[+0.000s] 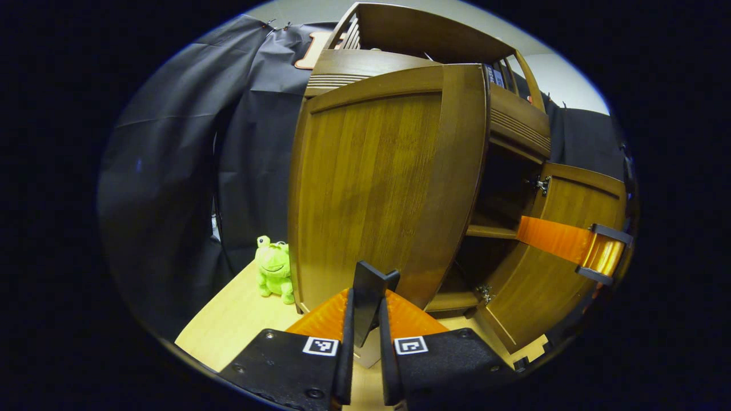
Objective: Open the right door of the double-door shoe cabinet with the right hand, and open the left door with the left hand.
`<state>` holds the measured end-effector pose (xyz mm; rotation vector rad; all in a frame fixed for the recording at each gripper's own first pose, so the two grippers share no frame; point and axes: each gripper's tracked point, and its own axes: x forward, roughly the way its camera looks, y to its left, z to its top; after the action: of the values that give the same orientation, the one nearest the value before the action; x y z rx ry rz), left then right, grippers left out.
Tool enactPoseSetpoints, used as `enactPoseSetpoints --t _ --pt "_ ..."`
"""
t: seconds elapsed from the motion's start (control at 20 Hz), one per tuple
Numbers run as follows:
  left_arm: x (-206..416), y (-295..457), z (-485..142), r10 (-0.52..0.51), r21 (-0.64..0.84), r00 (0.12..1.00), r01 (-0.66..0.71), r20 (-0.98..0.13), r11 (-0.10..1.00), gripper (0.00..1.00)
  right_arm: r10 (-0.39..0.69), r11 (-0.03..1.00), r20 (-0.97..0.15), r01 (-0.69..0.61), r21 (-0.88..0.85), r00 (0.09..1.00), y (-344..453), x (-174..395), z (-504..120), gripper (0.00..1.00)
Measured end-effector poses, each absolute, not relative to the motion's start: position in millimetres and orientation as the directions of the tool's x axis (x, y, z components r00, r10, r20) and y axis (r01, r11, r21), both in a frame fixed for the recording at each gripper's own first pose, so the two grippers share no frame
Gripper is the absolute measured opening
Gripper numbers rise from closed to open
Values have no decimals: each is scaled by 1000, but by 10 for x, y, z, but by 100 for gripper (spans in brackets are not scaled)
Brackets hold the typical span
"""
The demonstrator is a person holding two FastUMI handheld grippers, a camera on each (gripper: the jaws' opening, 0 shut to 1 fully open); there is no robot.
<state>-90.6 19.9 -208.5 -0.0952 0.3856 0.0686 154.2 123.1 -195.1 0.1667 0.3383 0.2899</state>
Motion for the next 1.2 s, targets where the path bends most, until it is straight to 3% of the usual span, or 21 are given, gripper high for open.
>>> enactPoseSetpoints --t 0.05,0.1,0.15,0.3,0.35,0.4,0.45,0.5,0.6,0.75,0.85,0.9,0.95,1.1,1.15,1.2 --pt "-948 249 -2062 56 -77 924 -91 -377 993 21 318 941 -302 -261 215 898 1274 1541 -1944 78" --pt "-998 303 -2065 64 -70 923 -98 -380 993 19 330 937 -302 -271 221 894 1335 1519 -1945 86" --pt "-1044 367 -2048 71 -66 923 -103 -378 992 18 342 933 -302 -281 226 890 1366 1507 -1941 77" --pt "-1146 534 -2015 84 -52 924 -111 -372 992 13 378 919 -305 -314 239 874 1575 1455 -1968 78" --pt "-1180 597 -2000 92 -46 924 -117 -371 992 12 391 914 -306 -326 243 868 1635 1439 -1975 85" --pt "-1214 660 -1991 100 -38 923 -123 -371 992 13 402 909 -305 -336 247 863 1693 1432 -1979 77" --pt "-1242 727 -1972 111 -35 923 -133 -368 991 12 413 904 -306 -347 249 858 1751 1422 -1981 78" --pt "-1269 798 -1958 122 -33 923 -144 -365 989 7 423 900 -306 -356 251 853 1806 1425 -1990 93" --pt "-1315 928 -1944 149 -25 920 -169 -362 985 8 440 892 -305 -374 254 845 1912 1421 -1994 85" --pt "-1363 1115 -1920 181 -1 915 -194 -360 981 3 455 885 -300 -388 256 839 2019 1399 -1989 85" --pt "-1383 1238 -1896 195 3 914 -207 -355 978 5 458 883 -301 -392 257 836 2048 1416 -2002 85" --pt "-1403 1288 -1898 197 6 913 -209 -357 978 5 459 883 -304 -392 258 835 2060 1427 -2017 77" --pt "-1418 1336 -1887 201 12 912 -210 -358 978 5 459 883 -308 -391 259 833 2066 1433 -2036 85" --pt "-1425 1578 -1909 246 43 899 -248 -361 968 4 455 884 -309 -384 266 835 2064 1472 -2043 85" --pt "-1452 1642 -1894 256 42 897 -258 -360 965 4 455 884 -308 -383 267 836 2070 1490 -2042 77" --pt "-1454 1671 -1873 254 25 899 -262 -357 965 3 454 885 -307 -382 268 836 2074 1517 -2046 85"
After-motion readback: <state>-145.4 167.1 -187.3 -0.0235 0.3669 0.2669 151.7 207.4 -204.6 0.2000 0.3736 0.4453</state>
